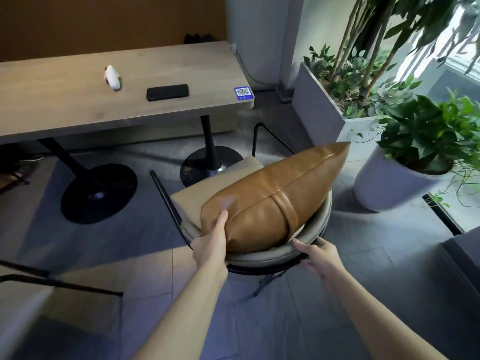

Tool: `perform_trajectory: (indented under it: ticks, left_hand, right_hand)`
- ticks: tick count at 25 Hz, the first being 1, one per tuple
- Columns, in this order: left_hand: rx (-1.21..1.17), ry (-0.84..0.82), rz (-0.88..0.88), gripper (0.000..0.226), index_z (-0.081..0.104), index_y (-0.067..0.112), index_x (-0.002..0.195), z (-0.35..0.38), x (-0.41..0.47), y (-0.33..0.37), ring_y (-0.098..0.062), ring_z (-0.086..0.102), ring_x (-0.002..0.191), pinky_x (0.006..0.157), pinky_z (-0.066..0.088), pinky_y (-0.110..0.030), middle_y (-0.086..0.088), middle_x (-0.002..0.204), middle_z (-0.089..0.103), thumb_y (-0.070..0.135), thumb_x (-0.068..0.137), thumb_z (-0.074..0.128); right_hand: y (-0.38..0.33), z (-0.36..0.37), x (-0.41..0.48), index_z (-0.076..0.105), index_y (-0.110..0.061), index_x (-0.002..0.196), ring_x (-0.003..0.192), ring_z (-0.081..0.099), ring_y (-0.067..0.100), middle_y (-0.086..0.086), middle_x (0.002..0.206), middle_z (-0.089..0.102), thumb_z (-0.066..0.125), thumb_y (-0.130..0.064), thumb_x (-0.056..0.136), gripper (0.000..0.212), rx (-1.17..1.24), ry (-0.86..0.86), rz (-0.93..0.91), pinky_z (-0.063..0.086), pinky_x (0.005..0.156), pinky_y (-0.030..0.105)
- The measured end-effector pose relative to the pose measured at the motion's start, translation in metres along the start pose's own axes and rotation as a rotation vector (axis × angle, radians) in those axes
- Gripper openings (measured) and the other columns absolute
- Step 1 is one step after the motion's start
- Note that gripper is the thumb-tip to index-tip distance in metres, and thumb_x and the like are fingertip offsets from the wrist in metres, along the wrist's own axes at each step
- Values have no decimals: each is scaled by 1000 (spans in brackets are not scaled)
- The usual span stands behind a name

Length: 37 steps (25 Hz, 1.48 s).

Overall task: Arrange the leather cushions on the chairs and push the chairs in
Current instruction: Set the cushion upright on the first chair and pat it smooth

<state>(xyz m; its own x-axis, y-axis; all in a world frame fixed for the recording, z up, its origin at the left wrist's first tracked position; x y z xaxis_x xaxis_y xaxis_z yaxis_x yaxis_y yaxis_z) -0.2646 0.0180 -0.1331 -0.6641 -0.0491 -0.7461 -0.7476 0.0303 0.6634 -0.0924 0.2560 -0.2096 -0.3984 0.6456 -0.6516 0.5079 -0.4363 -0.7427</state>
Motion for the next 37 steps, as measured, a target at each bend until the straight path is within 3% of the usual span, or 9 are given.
perform_trajectory:
  ticks: [4,7,10,18,22,25,27,31,37]
  left_hand:
    - [1,-51,37,95,54,6,134,1,24,27,-34,60,110,97,55,-54,-11,128,61,56,62,90]
    - [-3,-34,61,103,53,8,135,-7,44,46,-35,61,113,94,55,-57,-10,130,61,58,54,92]
    - [-34,0,98,117,52,16,137,-15,57,68,-37,62,115,92,56,-60,-9,133,61,63,38,93]
    - [-85,78,198,113,51,26,137,-36,106,134,-34,62,113,89,57,-60,-6,134,60,60,37,92]
    - [-58,69,206,118,49,27,141,-43,134,166,-36,59,118,89,56,-64,-6,139,57,61,36,93]
    - [-54,76,233,119,47,26,142,-47,153,188,-36,58,120,91,55,-64,-7,140,56,60,38,93]
    - [-60,90,251,126,45,26,144,-50,164,203,-36,59,120,93,54,-62,-5,140,56,61,34,94]
    - [-102,94,258,128,44,24,147,-52,183,220,-34,60,118,96,54,-59,-5,140,58,57,35,96]
    - [-195,96,259,137,34,27,150,-44,180,214,-33,58,123,104,48,-57,-5,144,54,67,31,87]
  right_hand:
    - [-9,27,10,74,-13,107,89,78,32,10,108,81,90,-31,78,38,-38,27,-46,66,84,46]
    - [-8,51,16,73,-18,109,87,80,30,3,99,83,91,-58,50,73,-83,46,-57,64,87,54]
    - [-4,76,33,59,-21,135,99,78,22,-3,117,78,93,-77,35,119,-53,33,-68,63,92,51]
    - [-30,156,39,30,-26,158,136,56,25,-4,150,56,80,-93,21,159,-74,-19,-55,56,105,50]
    - [-48,197,33,15,-30,160,130,61,31,5,152,55,73,-97,23,164,-108,-41,-22,55,105,54]
    - [-65,224,27,-1,-18,164,137,52,30,13,160,45,83,-80,57,149,-149,-49,-37,44,115,50]
    - [-67,237,30,2,-9,161,143,45,34,18,160,42,83,-63,75,130,-188,-25,-38,41,116,46]
    - [-74,259,33,19,-8,143,132,53,38,20,147,51,84,-62,75,108,-222,-11,-13,47,102,42]
    - [-76,271,36,10,-21,138,114,66,37,9,125,61,73,-90,47,130,-272,-15,31,56,98,53]
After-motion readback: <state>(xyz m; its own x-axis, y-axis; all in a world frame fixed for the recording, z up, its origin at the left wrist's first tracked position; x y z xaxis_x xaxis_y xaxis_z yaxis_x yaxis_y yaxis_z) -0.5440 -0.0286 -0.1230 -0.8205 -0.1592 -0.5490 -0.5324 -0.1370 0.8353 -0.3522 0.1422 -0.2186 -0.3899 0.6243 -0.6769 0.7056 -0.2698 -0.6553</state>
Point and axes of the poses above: each hand's wrist, its own x-axis towards the middle knuckle, its own z-axis out of the palm, y = z × x, the point moved 8 cm from there along x, towards the middle knuckle
